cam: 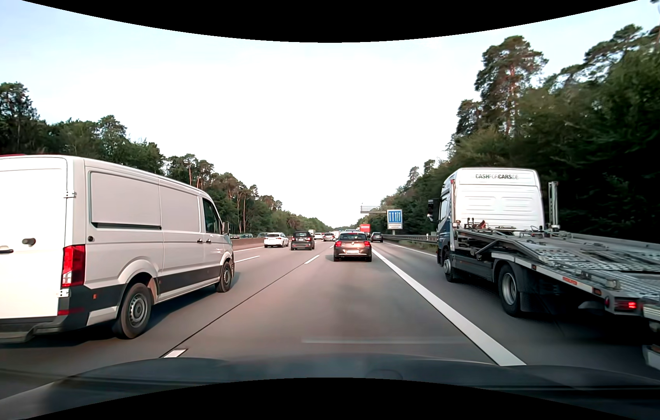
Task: Follow the waypoints while adhering to traffic rules and regulations
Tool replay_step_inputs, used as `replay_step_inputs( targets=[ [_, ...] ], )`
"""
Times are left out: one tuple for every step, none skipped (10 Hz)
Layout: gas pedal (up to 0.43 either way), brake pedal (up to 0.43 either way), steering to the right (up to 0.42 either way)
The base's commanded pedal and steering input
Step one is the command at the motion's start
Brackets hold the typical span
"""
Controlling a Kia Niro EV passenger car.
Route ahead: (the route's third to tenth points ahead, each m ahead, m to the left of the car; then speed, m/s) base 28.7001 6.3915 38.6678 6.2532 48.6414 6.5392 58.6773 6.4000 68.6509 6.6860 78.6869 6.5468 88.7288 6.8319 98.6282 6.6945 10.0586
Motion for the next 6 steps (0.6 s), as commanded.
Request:
replay_step_inputs(
  targets=[
    [0.0, 0.104, -0.004],
    [0.0, 0.098, -0.004],
    [0.0, 0.098, -0.003],
    [0.0, 0.098, -0.004],
    [0.0, 0.091, -0.004],
    [0.0, 0.091, -0.004]
  ],
)
